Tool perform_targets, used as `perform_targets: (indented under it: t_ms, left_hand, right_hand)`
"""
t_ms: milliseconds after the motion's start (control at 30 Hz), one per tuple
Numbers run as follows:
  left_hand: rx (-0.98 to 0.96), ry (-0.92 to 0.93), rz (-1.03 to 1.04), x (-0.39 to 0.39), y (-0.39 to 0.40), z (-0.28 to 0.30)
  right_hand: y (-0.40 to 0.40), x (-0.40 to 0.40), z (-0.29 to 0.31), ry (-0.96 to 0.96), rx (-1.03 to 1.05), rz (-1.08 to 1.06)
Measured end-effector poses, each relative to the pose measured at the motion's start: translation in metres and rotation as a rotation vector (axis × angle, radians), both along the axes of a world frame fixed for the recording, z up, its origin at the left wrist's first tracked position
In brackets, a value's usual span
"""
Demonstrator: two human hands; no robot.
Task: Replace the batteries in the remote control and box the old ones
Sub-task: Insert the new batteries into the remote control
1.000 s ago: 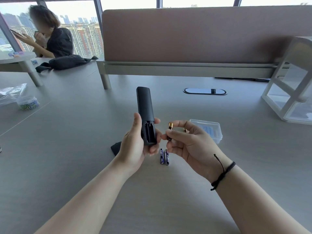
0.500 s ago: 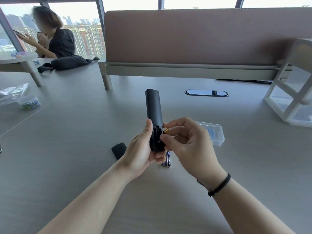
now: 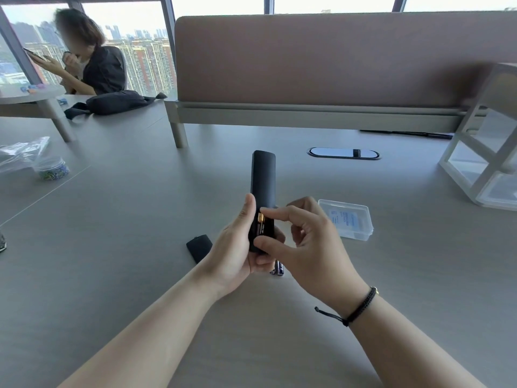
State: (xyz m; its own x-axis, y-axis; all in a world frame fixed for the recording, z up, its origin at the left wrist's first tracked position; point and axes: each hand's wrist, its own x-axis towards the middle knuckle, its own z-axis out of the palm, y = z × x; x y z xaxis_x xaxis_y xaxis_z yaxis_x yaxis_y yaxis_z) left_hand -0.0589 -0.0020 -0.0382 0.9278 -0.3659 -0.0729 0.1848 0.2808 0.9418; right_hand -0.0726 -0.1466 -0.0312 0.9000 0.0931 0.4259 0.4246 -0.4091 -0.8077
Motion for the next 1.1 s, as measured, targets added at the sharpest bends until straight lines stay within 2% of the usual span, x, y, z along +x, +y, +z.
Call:
perform_targets:
  t_ms: [100,200,367,500,600,767,900,1100]
  left_hand:
    - [-0.033,-0.015,0.037,0.001,0.001,0.004]
    - [-0.049,-0.002,0.078,0.002,0.003,0.005]
    - [-0.062,0.005,0.118,0.002,0.002,0.007]
    - [-0.011,-0.046,0.107,0.001,0.001,0.009]
    - [0.004,-0.059,0.113,0.0,0.002,0.01]
    - [-0.075,0.025,0.127,0.001,0.004,0.012]
    - [-0.12,0.023,0.122,0.003,0.006,0.012]
    - [-0.122,0.005,0.124,0.004,0.006,0.01]
  right_hand:
    - [-0.002,-0.001,0.0,-0.002,-0.029,0.052]
    - [0.001,-0.001,-0.004,-0.083,-0.139,0.103]
    - [0.0,0.002,-0.009,-0.128,-0.297,0.068]
    - [-0.001,0.001,0.001,0.09,-0.022,0.236]
    - [-0.001,0.003,0.005,0.175,0.144,0.255]
    - [-0.007,0.009,0.008,0.258,0.371,0.038]
    - [-0.012,0.017,0.007,0.274,0.414,-0.15]
    - [-0.022,0.021,0.009,0.292,0.499,-0.296]
